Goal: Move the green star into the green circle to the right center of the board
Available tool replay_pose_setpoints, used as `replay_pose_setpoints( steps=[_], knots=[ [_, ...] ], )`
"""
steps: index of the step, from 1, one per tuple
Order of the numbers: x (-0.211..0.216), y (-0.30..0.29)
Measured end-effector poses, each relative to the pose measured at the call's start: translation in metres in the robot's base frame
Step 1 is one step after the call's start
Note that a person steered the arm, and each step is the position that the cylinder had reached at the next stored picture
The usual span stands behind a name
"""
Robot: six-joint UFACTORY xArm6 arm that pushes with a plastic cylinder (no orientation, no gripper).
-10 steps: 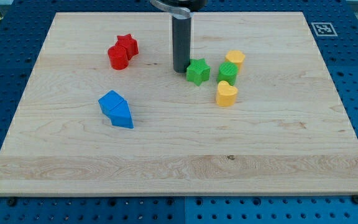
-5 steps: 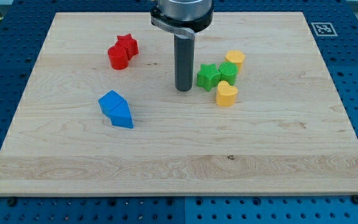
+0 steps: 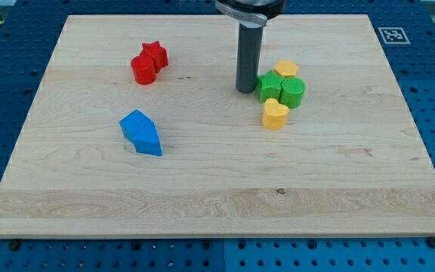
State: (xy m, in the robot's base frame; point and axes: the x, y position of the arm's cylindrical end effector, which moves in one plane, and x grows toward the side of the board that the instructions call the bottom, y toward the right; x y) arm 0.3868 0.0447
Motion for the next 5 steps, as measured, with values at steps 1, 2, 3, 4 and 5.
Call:
replay_pose_setpoints(
  steps=[1, 2, 3, 4, 5],
  knots=[
    [0.000, 0.011],
    [0.000, 0.020],
    [0.000, 0.024],
    [0.000, 0.036],
    [0.008, 0.047]
  ],
)
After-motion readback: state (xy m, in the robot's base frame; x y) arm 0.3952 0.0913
